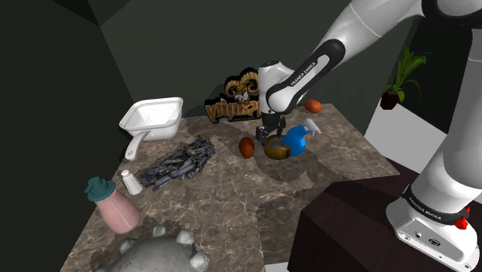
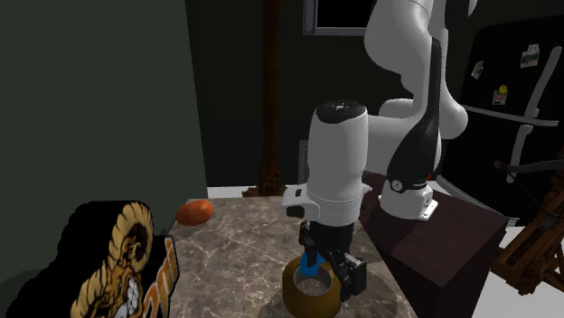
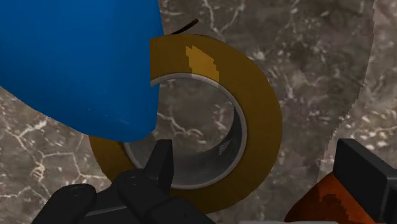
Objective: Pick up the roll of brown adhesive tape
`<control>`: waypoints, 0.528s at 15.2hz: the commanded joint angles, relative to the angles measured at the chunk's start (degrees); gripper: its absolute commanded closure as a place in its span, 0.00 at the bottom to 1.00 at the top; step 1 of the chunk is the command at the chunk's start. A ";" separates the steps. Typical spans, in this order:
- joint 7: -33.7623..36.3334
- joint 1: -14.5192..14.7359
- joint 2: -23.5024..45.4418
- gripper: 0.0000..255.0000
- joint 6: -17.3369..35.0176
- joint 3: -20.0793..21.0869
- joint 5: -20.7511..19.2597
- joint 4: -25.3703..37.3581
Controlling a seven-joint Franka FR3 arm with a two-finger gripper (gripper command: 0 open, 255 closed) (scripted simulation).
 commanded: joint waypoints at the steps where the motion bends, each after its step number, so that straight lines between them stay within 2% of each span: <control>1: 0.70 0.43 2.55 0.00 1.26 -0.15 -0.62 1.14; 8: 1.65 0.93 6.78 0.00 5.37 -0.87 -1.93 1.20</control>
